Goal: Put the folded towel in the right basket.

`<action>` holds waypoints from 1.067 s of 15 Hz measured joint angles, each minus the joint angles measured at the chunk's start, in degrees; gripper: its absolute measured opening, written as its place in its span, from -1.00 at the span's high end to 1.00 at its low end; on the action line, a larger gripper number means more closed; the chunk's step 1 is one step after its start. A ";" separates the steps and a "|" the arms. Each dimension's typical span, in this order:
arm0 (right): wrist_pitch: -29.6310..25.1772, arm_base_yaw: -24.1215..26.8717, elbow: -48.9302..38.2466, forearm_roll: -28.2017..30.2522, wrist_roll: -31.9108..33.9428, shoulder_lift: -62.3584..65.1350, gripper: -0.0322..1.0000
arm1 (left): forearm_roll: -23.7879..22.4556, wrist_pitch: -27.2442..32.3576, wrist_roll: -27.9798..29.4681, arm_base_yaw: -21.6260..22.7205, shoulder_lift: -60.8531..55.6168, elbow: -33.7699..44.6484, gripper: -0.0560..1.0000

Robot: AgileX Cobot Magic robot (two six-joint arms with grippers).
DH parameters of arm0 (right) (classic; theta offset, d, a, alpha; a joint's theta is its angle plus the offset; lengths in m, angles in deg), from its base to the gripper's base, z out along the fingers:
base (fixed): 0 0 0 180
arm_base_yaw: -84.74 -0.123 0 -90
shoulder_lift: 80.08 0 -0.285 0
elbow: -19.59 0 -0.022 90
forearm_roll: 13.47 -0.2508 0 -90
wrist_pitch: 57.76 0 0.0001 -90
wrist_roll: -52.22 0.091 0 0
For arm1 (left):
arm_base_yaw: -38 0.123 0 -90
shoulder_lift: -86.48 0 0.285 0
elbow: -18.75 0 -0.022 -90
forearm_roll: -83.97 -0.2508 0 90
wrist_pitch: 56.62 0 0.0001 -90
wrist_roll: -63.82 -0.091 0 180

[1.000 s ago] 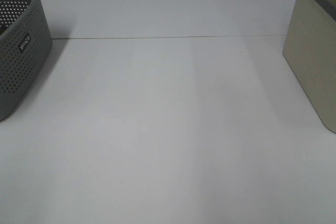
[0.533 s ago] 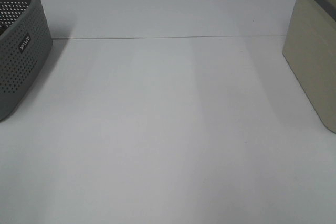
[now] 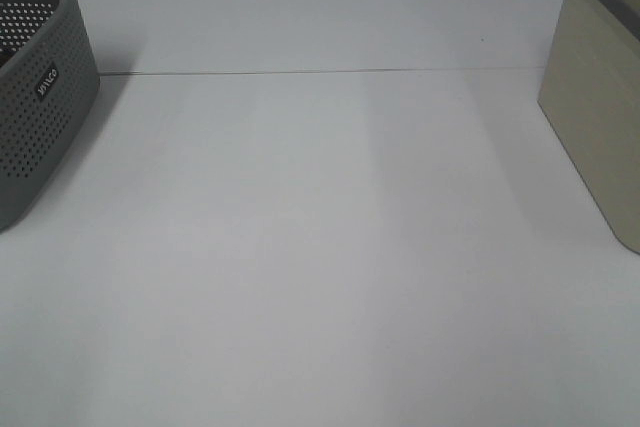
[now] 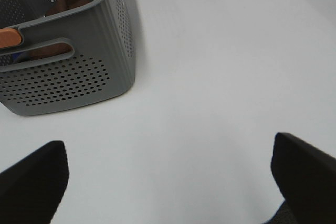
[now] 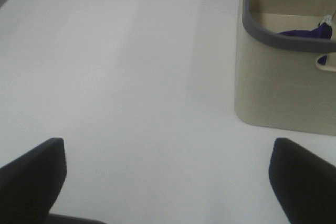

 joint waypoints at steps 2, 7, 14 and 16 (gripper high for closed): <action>0.00 0.00 -5.50 0.00 0.00 5.10 -0.91 | 0.00 0.00 0.00 0.00 0.00 0.00 -0.98; -1.60 0.00 -9.17 0.06 -0.23 12.49 -0.91 | 0.00 0.00 0.00 0.00 0.00 0.00 -0.98; -1.78 0.00 -9.28 -0.06 -0.23 13.41 -0.90 | 0.00 0.00 0.00 0.00 0.00 0.00 -0.98; -1.78 0.00 -9.28 -0.06 -0.23 13.41 -0.90 | 0.00 0.00 0.00 0.00 0.00 0.00 -0.98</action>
